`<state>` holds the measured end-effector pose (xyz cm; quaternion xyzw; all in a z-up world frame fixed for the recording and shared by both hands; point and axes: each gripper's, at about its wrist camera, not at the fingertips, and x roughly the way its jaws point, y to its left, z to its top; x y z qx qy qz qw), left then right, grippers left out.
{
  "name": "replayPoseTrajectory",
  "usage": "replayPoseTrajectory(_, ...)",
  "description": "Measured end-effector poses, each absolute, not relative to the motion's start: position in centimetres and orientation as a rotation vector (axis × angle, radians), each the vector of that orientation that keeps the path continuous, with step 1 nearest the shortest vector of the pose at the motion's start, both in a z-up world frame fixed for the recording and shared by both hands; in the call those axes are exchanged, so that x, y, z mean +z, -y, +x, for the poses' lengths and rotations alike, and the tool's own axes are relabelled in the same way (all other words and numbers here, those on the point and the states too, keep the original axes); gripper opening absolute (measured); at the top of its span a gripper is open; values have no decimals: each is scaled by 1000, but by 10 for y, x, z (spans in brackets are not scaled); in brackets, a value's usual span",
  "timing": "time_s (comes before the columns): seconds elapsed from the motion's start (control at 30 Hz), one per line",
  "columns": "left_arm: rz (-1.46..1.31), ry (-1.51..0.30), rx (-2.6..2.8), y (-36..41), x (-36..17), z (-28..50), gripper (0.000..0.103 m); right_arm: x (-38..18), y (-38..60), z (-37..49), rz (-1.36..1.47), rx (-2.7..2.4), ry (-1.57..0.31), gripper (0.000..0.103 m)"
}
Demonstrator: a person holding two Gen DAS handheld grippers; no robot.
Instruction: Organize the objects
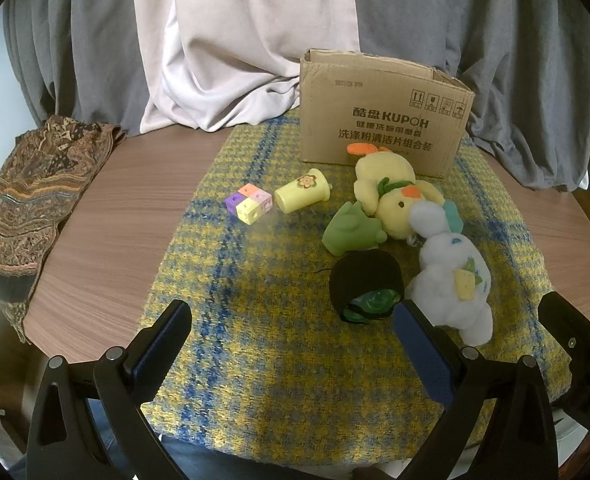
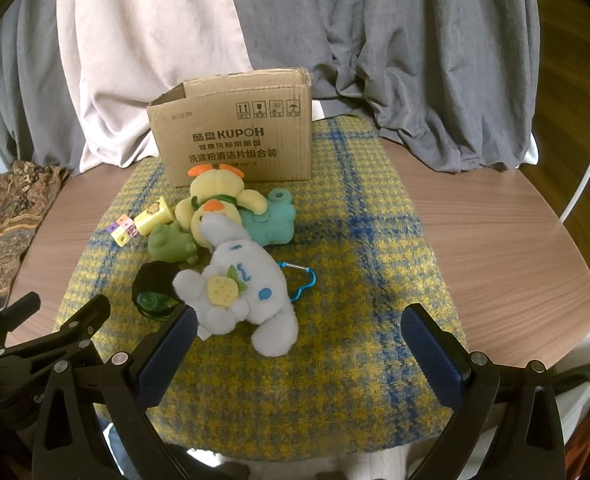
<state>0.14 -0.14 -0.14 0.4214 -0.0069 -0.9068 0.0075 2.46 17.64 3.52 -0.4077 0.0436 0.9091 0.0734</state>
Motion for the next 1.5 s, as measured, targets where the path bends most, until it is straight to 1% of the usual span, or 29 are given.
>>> replayPoseTrajectory(1.13, 1316, 32, -2817, 7, -11, -3, 103, 35, -172, 18, -1225, 2741, -116, 102)
replayPoseTrajectory(1.5, 1349, 11, -2805, 13, -24, -9, 103, 19, -163, 6, -1271, 2742, -111, 102)
